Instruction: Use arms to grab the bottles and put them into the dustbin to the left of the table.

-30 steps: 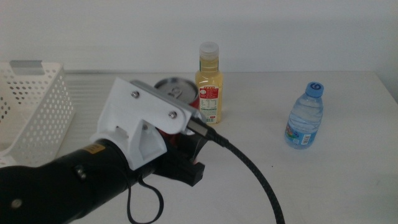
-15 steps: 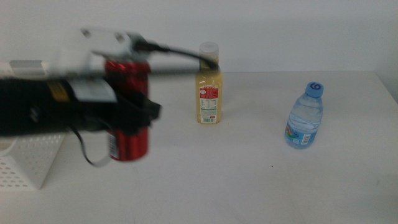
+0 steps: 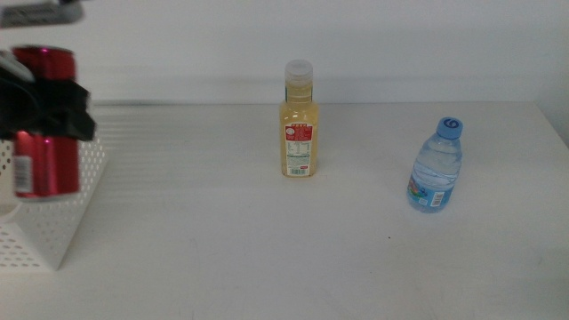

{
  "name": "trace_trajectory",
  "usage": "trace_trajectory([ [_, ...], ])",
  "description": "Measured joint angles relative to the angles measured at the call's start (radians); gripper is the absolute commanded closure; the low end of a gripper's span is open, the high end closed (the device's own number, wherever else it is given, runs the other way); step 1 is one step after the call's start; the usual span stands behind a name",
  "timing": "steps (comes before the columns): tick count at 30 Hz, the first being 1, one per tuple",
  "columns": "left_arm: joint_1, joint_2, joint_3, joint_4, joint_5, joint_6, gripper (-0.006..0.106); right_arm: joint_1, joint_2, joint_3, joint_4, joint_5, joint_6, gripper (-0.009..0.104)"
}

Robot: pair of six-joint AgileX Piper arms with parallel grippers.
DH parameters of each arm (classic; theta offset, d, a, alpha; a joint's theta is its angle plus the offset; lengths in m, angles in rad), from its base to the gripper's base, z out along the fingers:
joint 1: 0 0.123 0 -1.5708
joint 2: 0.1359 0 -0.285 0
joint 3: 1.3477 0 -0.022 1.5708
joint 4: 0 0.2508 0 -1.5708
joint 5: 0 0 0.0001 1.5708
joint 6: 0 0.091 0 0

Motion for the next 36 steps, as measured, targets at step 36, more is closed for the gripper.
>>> trace_trajectory([
  [36,0.34,0.581,-0.433,0.12,0.15,0.189,0.105,0.0,0.0,0.0,0.0,0.0,0.0,0.029],
])
